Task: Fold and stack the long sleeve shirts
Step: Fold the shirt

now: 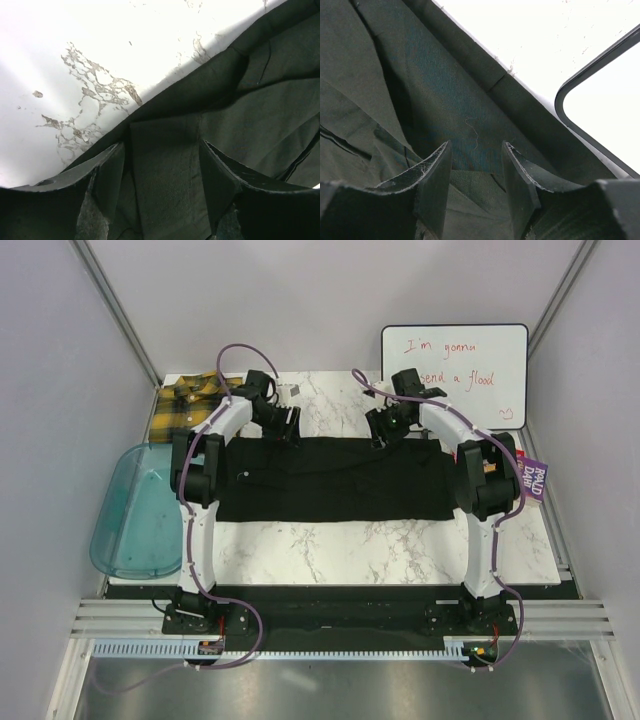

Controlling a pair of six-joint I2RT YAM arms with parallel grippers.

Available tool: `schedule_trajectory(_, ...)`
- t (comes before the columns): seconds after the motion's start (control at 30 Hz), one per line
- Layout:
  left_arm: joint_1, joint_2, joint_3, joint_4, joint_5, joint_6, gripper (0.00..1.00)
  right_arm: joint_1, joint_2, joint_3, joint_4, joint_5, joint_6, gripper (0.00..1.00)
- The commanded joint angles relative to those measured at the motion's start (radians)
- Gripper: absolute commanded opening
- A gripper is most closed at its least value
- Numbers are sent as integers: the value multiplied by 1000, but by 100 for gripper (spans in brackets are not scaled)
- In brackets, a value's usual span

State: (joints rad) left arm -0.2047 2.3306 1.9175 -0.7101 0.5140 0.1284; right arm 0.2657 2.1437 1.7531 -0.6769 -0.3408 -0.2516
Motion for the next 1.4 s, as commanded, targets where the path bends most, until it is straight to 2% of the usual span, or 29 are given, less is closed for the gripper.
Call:
schedule_trajectory(0.0,-2,19,63,0,-54,4,70,-8,-7,37,-21,-30,-12,52)
schedule_trajectory(0.1,-1,18,72,0,-83,-15,72,-6,-4,37,-24,-35,-11,52)
schedule_trajectory(0.2,1,16,75,0,-34,-12,74,-6,1,40,-26,-35,-11,52)
schedule_trajectory(0.33,-9,24,75,3,121,10,66,-10,5,45,-29,-29,-9,53)
schedule_trajectory(0.5,-19,19,71,1,192,36,55,-14,5,52,-32,-27,-8,53)
schedule_trajectory(0.6,-21,4,72,1,215,42,42,-19,4,57,-36,-30,-6,53)
schedule_trajectory(0.63,-21,-2,69,1,215,46,32,-22,4,57,-36,-30,-6,52)
schedule_trajectory(0.67,-21,-16,68,3,218,60,26,-22,5,57,-35,-30,-6,52)
schedule_trajectory(0.7,-22,-25,67,-2,224,71,15,-23,5,57,-38,-32,-6,52)
schedule_trajectory(0.8,-30,-71,54,-28,250,149,2,-28,1,56,-41,-35,-9,52)
schedule_trajectory(0.9,-42,-124,41,-164,329,345,2,-36,-14,48,-47,-38,-17,52)
schedule_trajectory(0.93,-48,-138,28,-261,343,411,2,-37,-16,46,-49,-38,-24,52)
schedule_trajectory(1.0,-56,-190,-14,-351,343,597,2,-42,-28,45,-55,-37,-29,53)
schedule_trajectory(1.03,-62,-210,-32,-427,340,735,2,-48,-33,45,-55,-38,-34,53)
schedule_trajectory(1.1,-62,-281,-116,-477,311,867,2,-52,-44,43,-64,-43,-40,53)
schedule_trajectory(1.13,-62,-302,-148,-514,296,1008,2,-60,-47,43,-64,-49,-41,53)
schedule_trajectory(1.2,-62,-344,-236,-538,238,1138,2,-69,-59,37,-75,-59,-41,52)
schedule_trajectory(1.23,-61,-373,-264,-549,215,1253,2,-75,-67,33,-76,-69,-40,53)
schedule_trajectory(1.37,-59,-424,-360,-549,123,1462,2,-85,-125,-21,-79,-96,-46,52)
